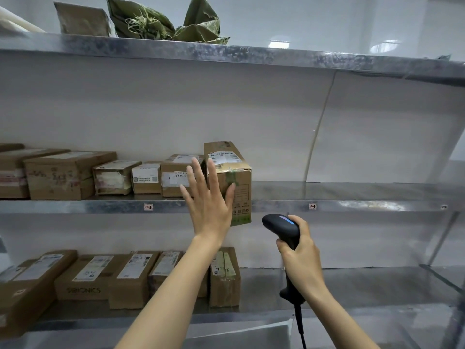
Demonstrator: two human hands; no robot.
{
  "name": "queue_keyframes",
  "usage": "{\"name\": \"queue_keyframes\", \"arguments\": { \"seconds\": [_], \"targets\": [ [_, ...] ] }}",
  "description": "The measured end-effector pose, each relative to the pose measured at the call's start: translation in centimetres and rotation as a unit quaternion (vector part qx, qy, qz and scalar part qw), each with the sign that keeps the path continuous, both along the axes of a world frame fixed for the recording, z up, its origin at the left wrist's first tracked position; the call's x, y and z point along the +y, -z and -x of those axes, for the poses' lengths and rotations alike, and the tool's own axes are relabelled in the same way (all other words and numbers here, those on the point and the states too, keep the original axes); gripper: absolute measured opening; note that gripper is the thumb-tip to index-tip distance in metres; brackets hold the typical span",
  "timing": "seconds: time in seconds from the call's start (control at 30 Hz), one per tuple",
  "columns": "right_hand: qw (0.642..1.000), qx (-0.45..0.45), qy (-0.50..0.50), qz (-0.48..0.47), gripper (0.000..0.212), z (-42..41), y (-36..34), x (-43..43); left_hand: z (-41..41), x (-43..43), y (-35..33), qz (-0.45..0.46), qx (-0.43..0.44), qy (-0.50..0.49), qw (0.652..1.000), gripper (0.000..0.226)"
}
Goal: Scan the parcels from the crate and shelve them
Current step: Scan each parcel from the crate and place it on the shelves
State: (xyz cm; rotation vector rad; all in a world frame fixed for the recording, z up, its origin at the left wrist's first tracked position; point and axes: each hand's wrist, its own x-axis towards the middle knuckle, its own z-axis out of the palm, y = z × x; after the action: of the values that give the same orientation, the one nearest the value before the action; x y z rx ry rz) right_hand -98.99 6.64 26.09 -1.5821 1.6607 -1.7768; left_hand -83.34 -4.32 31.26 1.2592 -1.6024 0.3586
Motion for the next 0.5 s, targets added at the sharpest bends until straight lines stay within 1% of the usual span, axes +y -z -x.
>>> {"name": "queue_keyframes", "arguments": {
  "seconds": [0.2, 0.37, 0.5],
  "targets": [
    [1.0, -0.006, 0.003, -0.006, 0.051, 0.2, 0.2, -1.2, 0.3, -3.2, -2.0, -0.016, -0.015, -0.041, 0.999, 0.077],
    [1.0, -0.015, 0.007, -0.009, 0.053, 0.4, 0.4, -2.1, 0.4, -5.6, -2.0, -0.035, -0.031, -0.042, 0.998, 0.076],
    [1.0, -0.019, 0.01, -0.015, 0.054, 0.5, 0.5, -2.7, 0.7, -6.5, -1.9, -0.02, -0.036, -0.042, 0.998, 0.075]
  ]
}}
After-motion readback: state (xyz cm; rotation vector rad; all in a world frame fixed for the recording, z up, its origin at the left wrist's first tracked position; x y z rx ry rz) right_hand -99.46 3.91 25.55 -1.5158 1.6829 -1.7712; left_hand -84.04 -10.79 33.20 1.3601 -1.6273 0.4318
